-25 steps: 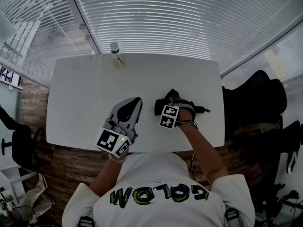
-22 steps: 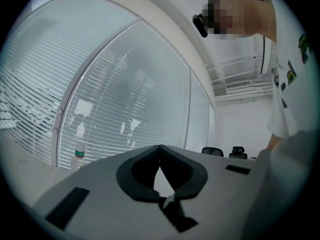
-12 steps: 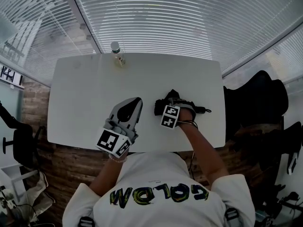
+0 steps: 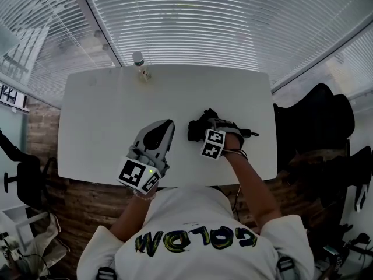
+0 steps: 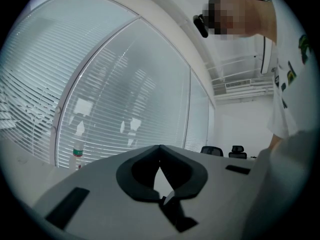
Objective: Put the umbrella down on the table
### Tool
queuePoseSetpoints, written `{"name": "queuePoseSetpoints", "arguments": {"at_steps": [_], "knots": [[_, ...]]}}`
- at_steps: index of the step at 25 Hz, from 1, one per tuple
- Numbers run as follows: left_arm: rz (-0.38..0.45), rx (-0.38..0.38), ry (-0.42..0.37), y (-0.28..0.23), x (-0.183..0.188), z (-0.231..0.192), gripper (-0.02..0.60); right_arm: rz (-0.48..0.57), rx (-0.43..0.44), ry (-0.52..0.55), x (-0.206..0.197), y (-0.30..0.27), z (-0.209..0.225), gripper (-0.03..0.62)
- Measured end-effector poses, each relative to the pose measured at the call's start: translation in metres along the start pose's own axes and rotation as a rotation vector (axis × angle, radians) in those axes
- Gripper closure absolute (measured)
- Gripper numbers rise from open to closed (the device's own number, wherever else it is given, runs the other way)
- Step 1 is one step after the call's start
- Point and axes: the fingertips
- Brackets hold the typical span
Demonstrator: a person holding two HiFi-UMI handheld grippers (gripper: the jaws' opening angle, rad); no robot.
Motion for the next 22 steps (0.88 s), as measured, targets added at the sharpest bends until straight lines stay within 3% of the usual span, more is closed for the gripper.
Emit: {"name": "queuePoseSetpoints", "arguments": {"at_steps": [7,17,22], "knots": [[-0.015,-0.015,-0.002,-0.006,-0.005,0.005,0.571,0.109,-0.071,-0.082,-0.003,0.044,0.013,0.317],[-0.037,-0.020,-0.011,-0.016,-0.010,0.011,0.571,0.403,-0.198,-0.293,0.002,0.116,0.038,0.404],[-0.045,-0.020,-0.025,-0.019,-0.010,0.014,0.571,0.605,-0.228,-0.410,0.011,0.159,0.046,0.436]]}}
Point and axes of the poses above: the fingertips, and each gripper's own axes: y backward along the fingers, z to its right, x out of its top, and after that the axes turned 7 degrees about x, right-handed
